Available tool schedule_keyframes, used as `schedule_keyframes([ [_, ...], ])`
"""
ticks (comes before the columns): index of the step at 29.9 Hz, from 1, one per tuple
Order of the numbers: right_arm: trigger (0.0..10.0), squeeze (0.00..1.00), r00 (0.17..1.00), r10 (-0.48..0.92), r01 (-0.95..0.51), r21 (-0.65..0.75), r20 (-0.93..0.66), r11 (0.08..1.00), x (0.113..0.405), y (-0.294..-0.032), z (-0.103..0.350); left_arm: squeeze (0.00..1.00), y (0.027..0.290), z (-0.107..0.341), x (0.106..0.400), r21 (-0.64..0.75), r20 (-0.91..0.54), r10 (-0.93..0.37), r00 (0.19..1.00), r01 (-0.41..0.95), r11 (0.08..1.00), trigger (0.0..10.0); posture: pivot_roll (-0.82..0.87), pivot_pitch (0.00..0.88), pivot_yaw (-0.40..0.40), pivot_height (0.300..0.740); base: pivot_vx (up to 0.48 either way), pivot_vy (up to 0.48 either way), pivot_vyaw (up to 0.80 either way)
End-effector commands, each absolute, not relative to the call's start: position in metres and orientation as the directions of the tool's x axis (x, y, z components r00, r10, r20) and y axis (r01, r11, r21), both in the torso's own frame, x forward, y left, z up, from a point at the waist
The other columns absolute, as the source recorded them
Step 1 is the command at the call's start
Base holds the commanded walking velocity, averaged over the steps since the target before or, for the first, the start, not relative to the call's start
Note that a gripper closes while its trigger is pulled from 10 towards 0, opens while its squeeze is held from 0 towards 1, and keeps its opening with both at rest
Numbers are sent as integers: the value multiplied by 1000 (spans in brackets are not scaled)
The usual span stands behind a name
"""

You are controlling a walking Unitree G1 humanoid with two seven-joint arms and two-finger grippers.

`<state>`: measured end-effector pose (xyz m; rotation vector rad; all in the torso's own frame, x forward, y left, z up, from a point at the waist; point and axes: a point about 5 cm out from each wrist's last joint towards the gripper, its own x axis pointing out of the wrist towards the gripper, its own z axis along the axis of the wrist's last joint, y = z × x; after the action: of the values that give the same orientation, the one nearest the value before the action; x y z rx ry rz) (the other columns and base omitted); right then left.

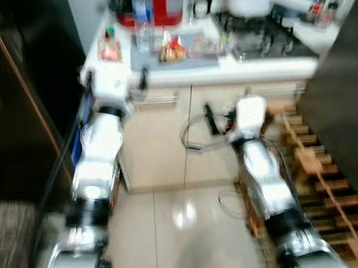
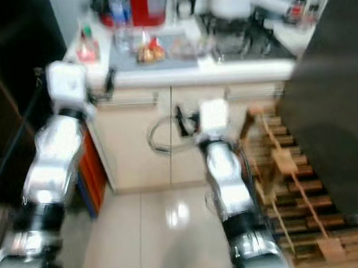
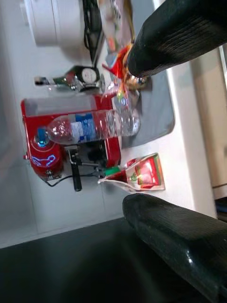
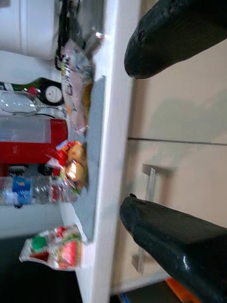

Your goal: Restocking fridge

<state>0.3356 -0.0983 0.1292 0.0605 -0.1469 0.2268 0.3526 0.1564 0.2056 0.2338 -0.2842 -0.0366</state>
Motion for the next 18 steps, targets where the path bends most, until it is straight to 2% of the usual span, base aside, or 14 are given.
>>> schedule_keyframes([
  [1,10000,0,970,189,-197,40,152,980,337,-108,130,0,144,215,355,243,300,-110,948,35,969,10000,16,0,-9,740,480,0,0],
  [7,10000,0,963,204,-214,45,176,976,335,-101,135,0,152,240,362,279,368,-109,923,2,960,10000,34,0,-9,740,480,0,0],
  [11,10000,0,941,187,-204,33,281,978,335,-101,161,0,157,268,368,312,435,-123,892,-22,950,10000,44,0,-2,740,480,0,0],
  [18,10000,0,929,168,-194,47,330,980,333,-103,175,0,153,280,379,289,412,-143,900,19,957,10000,38,0,17,740,480,0,0],
])
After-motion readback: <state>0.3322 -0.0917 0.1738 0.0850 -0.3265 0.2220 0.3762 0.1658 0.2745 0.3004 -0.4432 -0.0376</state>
